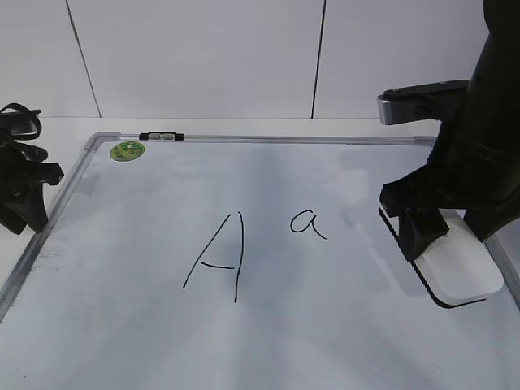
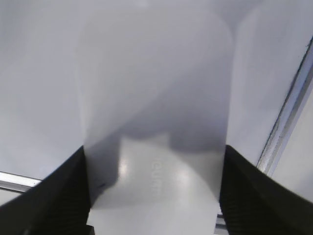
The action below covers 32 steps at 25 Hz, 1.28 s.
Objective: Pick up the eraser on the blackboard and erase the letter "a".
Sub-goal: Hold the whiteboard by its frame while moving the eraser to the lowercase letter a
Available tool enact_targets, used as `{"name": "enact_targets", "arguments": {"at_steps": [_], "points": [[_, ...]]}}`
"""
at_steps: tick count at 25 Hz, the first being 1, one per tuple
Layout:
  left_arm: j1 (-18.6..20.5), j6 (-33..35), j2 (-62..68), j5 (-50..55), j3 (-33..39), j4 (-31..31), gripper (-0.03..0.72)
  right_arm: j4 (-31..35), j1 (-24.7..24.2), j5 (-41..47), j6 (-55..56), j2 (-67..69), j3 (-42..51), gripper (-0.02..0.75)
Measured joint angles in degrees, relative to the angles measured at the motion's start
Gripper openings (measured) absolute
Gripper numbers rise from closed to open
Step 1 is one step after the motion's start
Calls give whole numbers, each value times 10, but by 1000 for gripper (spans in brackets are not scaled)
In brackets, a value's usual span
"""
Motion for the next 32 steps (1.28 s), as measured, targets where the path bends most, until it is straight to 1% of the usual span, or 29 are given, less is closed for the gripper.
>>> {"name": "enact_targets", "arguments": {"at_steps": [20, 22, 24, 26, 27, 32], "points": [[0, 0, 22, -1, -5, -2, 233, 0, 0, 0, -2, 0, 0, 561], [0, 0, 22, -1, -5, -4, 202, 0, 0, 0, -2, 0, 0, 561], [0, 0, 22, -1, -5, -6, 133, 0, 0, 0, -2, 0, 0, 561], [0, 0, 22, 0, -5, -7, 48, 0, 0, 0, -3, 0, 0, 561], [0, 0, 22, 0, -5, -7, 25, 0, 0, 0, -3, 0, 0, 561], [0, 0, 22, 0, -6, -11, 18, 0, 0, 0, -3, 0, 0, 561]]}}
